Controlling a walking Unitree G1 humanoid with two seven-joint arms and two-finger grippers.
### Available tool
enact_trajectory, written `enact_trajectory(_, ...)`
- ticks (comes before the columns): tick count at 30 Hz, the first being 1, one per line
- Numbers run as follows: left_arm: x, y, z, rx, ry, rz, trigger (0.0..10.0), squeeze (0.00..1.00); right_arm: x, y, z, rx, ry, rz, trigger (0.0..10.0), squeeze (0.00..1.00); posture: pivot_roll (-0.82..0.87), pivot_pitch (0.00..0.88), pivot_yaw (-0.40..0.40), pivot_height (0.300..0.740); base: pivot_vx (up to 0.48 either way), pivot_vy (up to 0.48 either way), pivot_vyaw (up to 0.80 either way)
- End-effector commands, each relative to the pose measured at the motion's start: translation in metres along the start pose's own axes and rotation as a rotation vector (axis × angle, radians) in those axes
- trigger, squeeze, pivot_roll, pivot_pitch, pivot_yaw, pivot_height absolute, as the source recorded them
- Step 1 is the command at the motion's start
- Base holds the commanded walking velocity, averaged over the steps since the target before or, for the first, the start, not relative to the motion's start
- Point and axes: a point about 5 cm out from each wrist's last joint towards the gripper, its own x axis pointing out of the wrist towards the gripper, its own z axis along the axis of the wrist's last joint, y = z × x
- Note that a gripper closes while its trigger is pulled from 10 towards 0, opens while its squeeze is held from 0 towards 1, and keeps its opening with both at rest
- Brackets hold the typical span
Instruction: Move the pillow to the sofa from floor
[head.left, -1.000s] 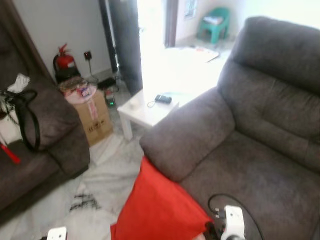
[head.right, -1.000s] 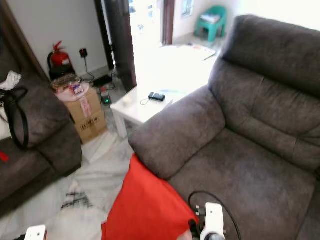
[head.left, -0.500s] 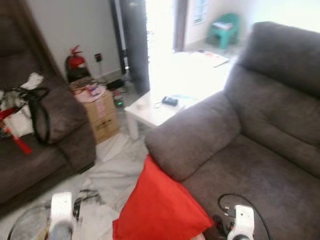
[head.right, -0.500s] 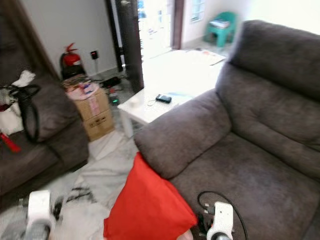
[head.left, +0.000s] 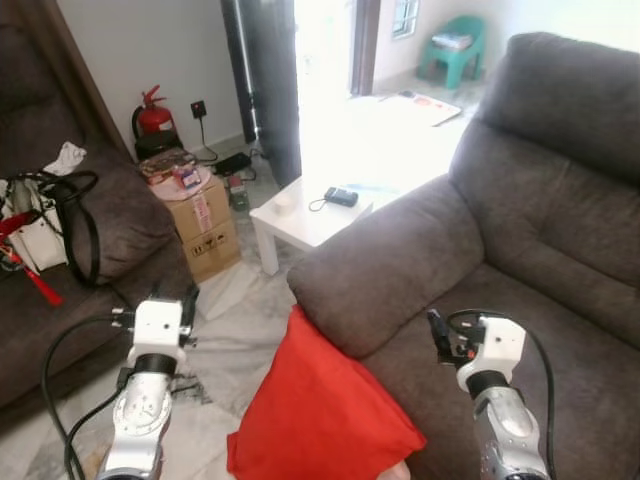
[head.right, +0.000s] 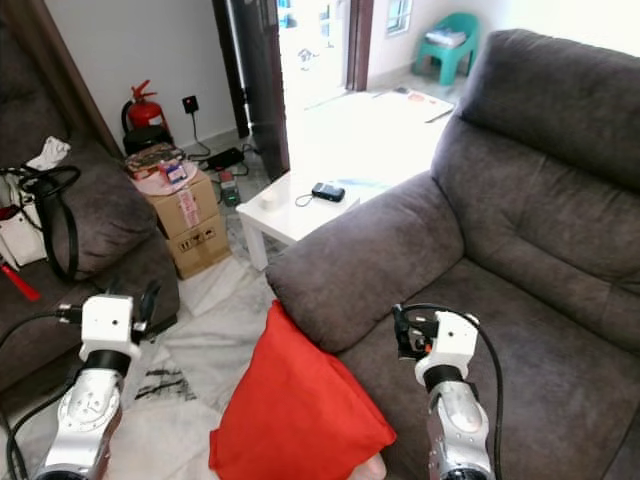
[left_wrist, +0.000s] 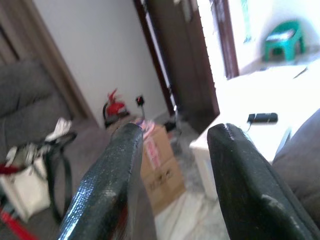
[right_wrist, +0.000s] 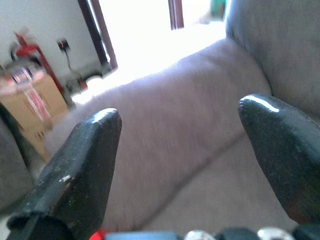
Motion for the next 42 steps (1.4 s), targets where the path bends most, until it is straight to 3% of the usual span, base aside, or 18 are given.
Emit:
enact_trajectory(1,-0.006,0.001,-0.003,0.006,0.032,0.009,10.0,0.0,-0.004,0.003,0.002,-0.006,-0.025,0.014,10.0,0.0,0.0,0.0,0.045,0.74,0.0,0.0,0.0)
enact_trajectory(7,-0.02,0.001,-0.008,0.008,0.073,-0.003,10.0,0.0,-0.017,0.001,-0.008,-0.026,0.018,0.004,10.0,0.0,0.01,0.0,0.043,0.74,0.0,0.0,0.0)
enact_trajectory(15,-0.007,0.019,0.0,0.018,0.062,0.041,10.0,0.0,0.0,0.011,0.01,-0.008,-0.04,0.023,10.0,0.0,0.03,0.0,0.055,0.74,0.0,0.0,0.0)
enact_trajectory(24,-0.011,0.016,0.0,0.014,0.071,0.031,10.0,0.0,0.004,0.01,0.015,-0.009,-0.049,0.027,10.0,0.0,0.03,0.0,0.039,0.74,0.0,0.0,0.0)
enact_trajectory(29,-0.006,0.015,0.002,0.008,0.07,0.005,10.0,0.0,0.007,0.01,0.022,-0.027,-0.065,0.038,10.0,0.0,0.0,0.0,0.037,0.74,0.0,0.0,0.0)
enact_trajectory(33,-0.008,0.013,-0.001,-0.009,0.09,0.011,10.0,0.0,0.006,0.002,0.028,-0.036,-0.082,0.024,10.0,0.0,-0.02,0.0,0.047,0.74,0.0,0.0,0.0)
enact_trajectory(36,-0.009,0.007,-0.002,-0.021,0.101,-0.014,10.0,0.0,0.003,-0.005,0.025,-0.03,-0.073,-0.009,10.0,0.0,-0.03,0.0,0.064,0.74,0.0,0.0,0.0)
enact_trajectory(42,-0.01,0.007,-0.003,-0.019,0.107,-0.016,10.0,0.0,0.001,-0.001,0.011,-0.018,-0.02,-0.01,10.0,0.0,0.01,0.0,0.049,0.74,0.0,0.0,0.0)
